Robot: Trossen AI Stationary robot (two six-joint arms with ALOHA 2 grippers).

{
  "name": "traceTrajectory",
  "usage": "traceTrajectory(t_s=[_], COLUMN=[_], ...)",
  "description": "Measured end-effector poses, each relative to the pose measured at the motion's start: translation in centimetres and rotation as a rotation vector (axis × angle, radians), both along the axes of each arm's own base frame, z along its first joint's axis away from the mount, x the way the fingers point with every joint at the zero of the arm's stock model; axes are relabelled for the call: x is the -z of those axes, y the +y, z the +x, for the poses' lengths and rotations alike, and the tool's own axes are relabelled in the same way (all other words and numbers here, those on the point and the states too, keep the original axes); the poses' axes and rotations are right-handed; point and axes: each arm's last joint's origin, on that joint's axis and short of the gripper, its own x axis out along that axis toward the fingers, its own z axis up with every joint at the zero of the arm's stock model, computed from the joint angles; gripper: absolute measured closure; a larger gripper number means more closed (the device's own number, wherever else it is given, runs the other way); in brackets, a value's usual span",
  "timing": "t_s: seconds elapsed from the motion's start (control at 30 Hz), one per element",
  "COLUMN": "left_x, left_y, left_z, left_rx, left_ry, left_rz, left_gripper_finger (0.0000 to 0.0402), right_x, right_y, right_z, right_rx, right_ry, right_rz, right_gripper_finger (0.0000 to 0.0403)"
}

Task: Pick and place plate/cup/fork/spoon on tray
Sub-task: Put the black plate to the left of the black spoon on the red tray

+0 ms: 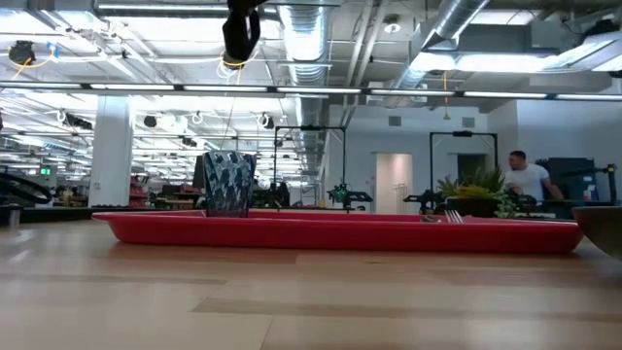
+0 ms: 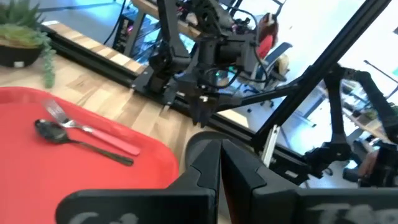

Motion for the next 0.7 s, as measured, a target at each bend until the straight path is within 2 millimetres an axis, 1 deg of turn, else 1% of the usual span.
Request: traceTrajectory(t_s=[0.2, 0.33, 0.47, 0.6, 0.7], left_x=[-0.2, 0.1, 0.2, 0.2, 0.2], left_y=[0.1, 0.1, -0.1, -0.4, -0.6], left_z=[-0.5, -0.6, -0.7, -0.8, -0.8], left_rx=[-0.003, -0.008, -0.021, -0.023, -0.027], left_ry=[0.027, 0.062, 0.071, 0.070, 0.069], left_rz=[0.029, 0.037, 0.043, 0.045, 0.044], left_gripper_finger=[0.0401, 0.0401, 0.0401, 0.0401, 0.0401], right_x=[0.4, 0.6, 1.1, 1.4, 1.7], right_y=[-0.4, -0.7, -0.7, 0.1, 0.2], right_z=[-0.7, -1.0, -0.9, -0.3, -0.1], right_rx=[-0.024, -0.024, -0.025, -0.029, -0.017], right_ry=[0.097, 0.131, 0.125, 0.034, 0.017], right_rz=[-0.030, -0.070, -0.059, 0.049, 0.040], right_gripper_finger=[0.0207, 0.0173, 0.0164, 0.0169, 0.0173])
